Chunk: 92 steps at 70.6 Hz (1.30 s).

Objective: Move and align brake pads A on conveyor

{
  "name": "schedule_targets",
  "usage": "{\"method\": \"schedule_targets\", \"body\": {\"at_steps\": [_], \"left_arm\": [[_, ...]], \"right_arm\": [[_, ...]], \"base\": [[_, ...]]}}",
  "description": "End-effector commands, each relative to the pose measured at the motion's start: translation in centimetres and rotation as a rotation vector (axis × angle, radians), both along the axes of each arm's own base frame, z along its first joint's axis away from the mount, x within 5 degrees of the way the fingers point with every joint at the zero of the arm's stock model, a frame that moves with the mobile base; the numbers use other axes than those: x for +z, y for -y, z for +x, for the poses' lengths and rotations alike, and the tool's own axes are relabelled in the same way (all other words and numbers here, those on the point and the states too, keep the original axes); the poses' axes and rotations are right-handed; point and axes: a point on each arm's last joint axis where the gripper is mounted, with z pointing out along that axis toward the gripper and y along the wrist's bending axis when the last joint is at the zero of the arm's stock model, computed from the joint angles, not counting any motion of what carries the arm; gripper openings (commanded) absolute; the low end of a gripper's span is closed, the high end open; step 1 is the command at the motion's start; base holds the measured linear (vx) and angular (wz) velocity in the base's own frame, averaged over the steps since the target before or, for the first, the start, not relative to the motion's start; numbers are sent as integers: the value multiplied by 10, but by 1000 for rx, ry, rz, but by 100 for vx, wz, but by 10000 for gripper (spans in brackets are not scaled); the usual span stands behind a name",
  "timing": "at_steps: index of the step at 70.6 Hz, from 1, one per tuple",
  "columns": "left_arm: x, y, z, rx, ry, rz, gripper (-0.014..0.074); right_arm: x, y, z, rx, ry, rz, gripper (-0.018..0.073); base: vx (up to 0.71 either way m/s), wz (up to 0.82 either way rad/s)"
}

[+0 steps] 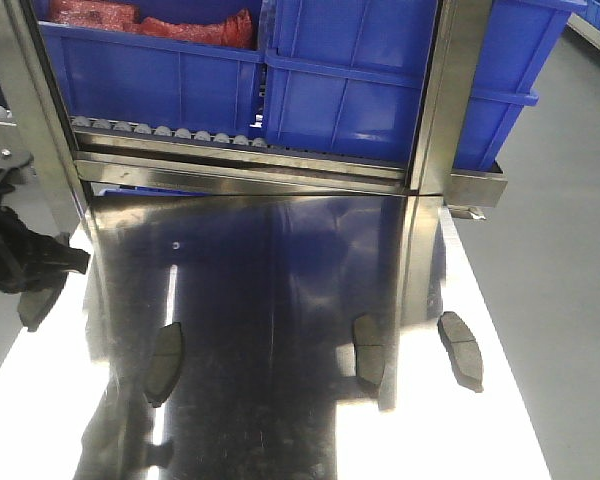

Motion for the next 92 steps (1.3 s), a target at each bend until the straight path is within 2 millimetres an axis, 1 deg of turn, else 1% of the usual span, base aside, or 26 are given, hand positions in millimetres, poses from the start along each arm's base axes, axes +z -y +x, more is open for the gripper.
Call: {"method": "schedule_targets", "body": {"at_steps": [1, 9, 22, 32, 44, 51, 59, 64, 72, 92], "left_arm": [[35, 2, -20, -8, 184, -19, 146], [36, 0, -47, -35, 242, -4, 146], [24, -4, -99, -48, 309, 10, 146], [20, -8, -135, -48, 393, 10, 146], [28, -11, -177, -47, 569, 8, 146], [32, -13, -196, -40, 674, 1, 146], [32, -15, -216, -36, 765, -4, 146], [32, -16, -225, -34, 812, -6, 146], [32, -17, -232, -31, 858, -8, 146], [33, -17, -234, -31, 864, -9, 146]], "right_arm": [[5, 0, 0, -6, 83, -13, -10], [5, 0, 0, -6, 83, -13, -10], [5, 0, 0, -6, 83, -13, -10], [5, 0, 0, -6, 83, -13, -10], [5, 0, 0, -6, 83, -13, -10], [5, 0, 0, -6, 83, -13, -10], [5, 0, 0, -6, 83, -13, -10], [5, 0, 0, -6, 83, -13, -10], [5, 0, 0, -6, 83, -13, -10], [5, 0, 0, -6, 83, -13, -10]], "base": [[0, 0], [0, 0], [0, 0], [0, 0], [0, 0], [0, 0], [0, 0], [0, 0], [0, 0], [0, 0]]}}
